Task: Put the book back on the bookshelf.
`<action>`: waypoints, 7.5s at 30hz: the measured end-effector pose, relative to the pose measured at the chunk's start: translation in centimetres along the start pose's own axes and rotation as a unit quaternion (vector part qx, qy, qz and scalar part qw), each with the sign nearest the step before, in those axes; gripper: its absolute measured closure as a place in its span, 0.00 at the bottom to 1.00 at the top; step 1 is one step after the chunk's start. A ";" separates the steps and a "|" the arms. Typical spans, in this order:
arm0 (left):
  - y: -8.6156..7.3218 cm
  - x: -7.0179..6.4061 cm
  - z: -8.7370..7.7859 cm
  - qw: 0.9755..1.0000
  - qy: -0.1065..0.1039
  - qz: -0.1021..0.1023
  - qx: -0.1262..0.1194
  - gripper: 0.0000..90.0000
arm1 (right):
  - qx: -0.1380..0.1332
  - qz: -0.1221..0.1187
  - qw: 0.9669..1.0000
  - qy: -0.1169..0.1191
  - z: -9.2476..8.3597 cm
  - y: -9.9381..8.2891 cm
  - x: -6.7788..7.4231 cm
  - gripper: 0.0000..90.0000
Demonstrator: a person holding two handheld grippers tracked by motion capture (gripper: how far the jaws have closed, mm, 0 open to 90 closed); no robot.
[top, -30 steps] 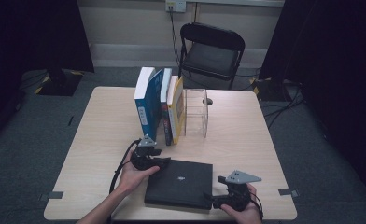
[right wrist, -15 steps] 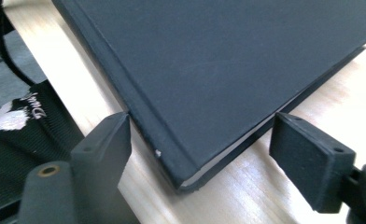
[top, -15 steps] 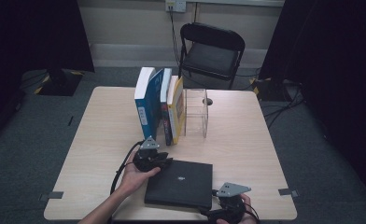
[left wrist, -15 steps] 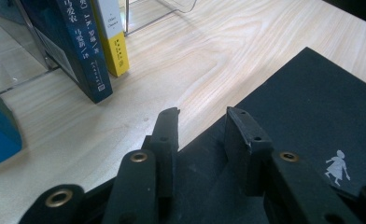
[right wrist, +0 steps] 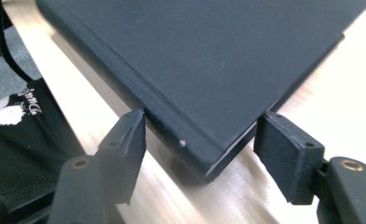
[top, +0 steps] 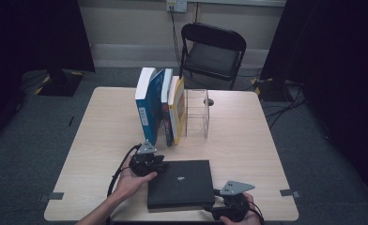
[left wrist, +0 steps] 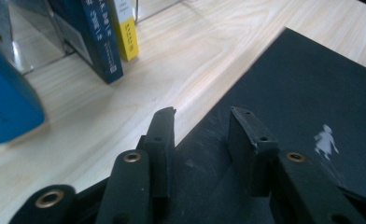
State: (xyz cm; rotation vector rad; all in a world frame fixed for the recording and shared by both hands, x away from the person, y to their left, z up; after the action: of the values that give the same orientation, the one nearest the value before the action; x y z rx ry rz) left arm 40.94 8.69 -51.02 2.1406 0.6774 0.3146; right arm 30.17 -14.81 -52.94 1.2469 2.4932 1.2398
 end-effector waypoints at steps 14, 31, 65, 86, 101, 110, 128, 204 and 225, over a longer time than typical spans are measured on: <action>-0.6 0.1 -0.6 0.999 -0.037 -0.019 0.028 0.51 | -0.027 0.053 0.997 -0.039 0.6 1.2 -2.0 0.36; -2.0 -1.7 -1.9 0.992 -0.088 -0.078 0.052 0.50 | -0.027 0.038 0.995 -0.086 1.6 2.7 -3.8 0.41; -1.6 -0.3 -1.8 0.988 -0.068 -0.134 0.033 0.71 | -0.069 0.054 0.995 -0.050 3.2 5.8 -2.0 0.43; -2.3 -1.5 -2.0 0.979 -0.102 -0.174 0.038 0.60 | -0.086 0.044 0.993 -0.060 3.7 6.7 -3.0 0.50; -1.1 0.4 -0.8 0.970 -0.106 -0.218 0.003 0.65 | -0.068 0.061 0.990 -0.107 3.8 5.8 -4.7 0.54; -0.9 -2.4 -0.9 0.961 -0.157 -0.229 -0.008 0.62 | -0.072 0.062 0.990 -0.108 3.8 5.6 -4.7 0.54; 0.9 -1.6 1.6 0.957 -0.184 -0.223 0.001 0.55 | -0.067 0.064 0.991 -0.099 3.7 5.5 -4.8 0.49; 3.7 -8.5 -6.6 0.979 -0.117 0.090 -0.144 0.72 | -0.188 -0.024 0.975 0.121 -5.7 12.2 1.6 0.46; 1.7 -8.3 -7.9 0.983 -0.087 0.099 -0.128 0.57 | -0.130 -0.072 0.974 0.172 -3.4 11.9 4.6 0.48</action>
State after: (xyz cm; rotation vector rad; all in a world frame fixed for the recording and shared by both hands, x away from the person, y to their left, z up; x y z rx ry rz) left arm 31.25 8.33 -44.68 1.9630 0.3065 0.2993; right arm 33.21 -9.70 -41.19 0.8348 2.4704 1.8022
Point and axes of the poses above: each handheld gripper's, and its own axes: z roughly forward along the jaws, y roughly out of its top, x roughly to its left, the point moved 7 cm from there along z, roughly forward along the jaws, and after that the axes turned 10 degrees about z, right-handed, at the moved point
